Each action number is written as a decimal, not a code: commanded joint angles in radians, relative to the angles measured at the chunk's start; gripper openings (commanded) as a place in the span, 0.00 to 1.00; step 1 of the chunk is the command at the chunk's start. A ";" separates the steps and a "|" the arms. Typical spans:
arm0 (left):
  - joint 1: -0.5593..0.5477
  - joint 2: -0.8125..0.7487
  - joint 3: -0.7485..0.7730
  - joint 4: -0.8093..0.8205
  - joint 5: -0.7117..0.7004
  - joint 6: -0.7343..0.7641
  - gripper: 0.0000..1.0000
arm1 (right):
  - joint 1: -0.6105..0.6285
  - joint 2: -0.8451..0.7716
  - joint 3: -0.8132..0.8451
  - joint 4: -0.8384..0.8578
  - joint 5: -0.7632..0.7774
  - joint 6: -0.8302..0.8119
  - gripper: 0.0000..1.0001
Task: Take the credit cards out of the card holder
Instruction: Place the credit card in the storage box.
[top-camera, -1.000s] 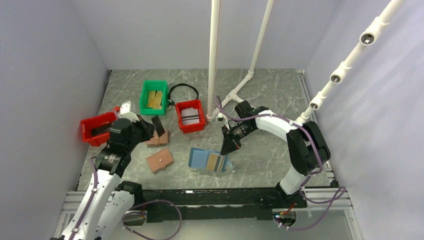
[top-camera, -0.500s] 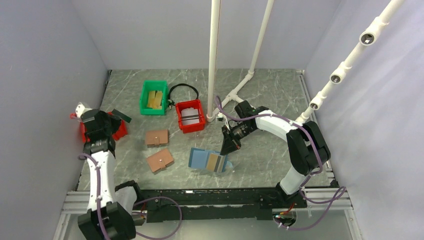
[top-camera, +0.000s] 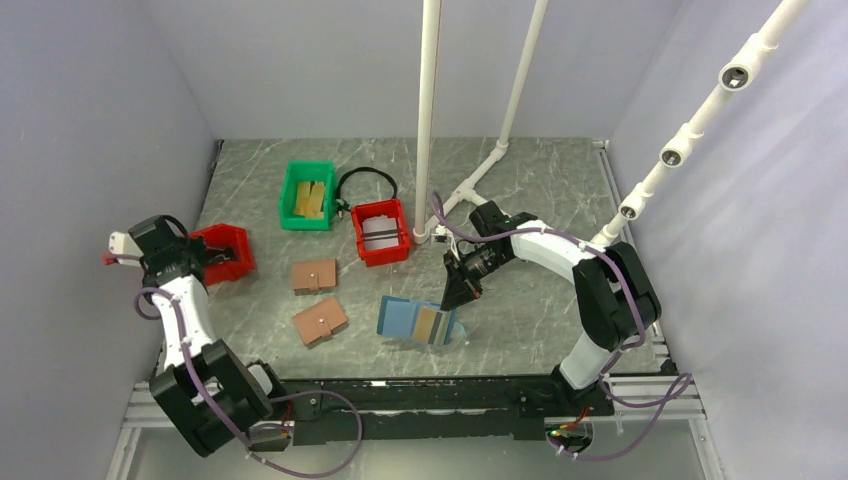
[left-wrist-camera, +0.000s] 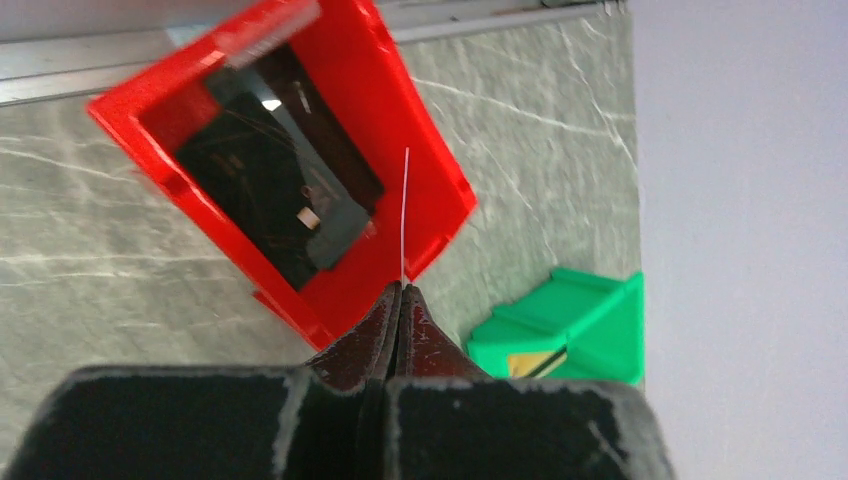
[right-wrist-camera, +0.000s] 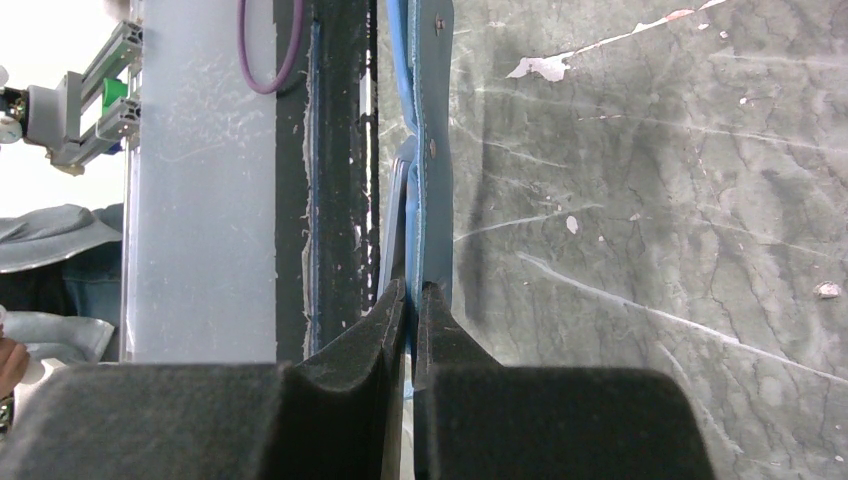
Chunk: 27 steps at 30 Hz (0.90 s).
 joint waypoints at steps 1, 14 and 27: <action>0.048 0.062 0.053 0.034 -0.039 -0.040 0.00 | -0.003 -0.030 0.030 -0.003 -0.038 -0.014 0.00; 0.068 0.048 0.138 -0.095 0.044 -0.043 0.76 | -0.004 -0.021 0.036 -0.013 -0.041 -0.017 0.00; -0.098 -0.122 -0.004 0.056 0.879 0.207 0.80 | -0.006 -0.007 0.041 0.005 0.010 0.022 0.00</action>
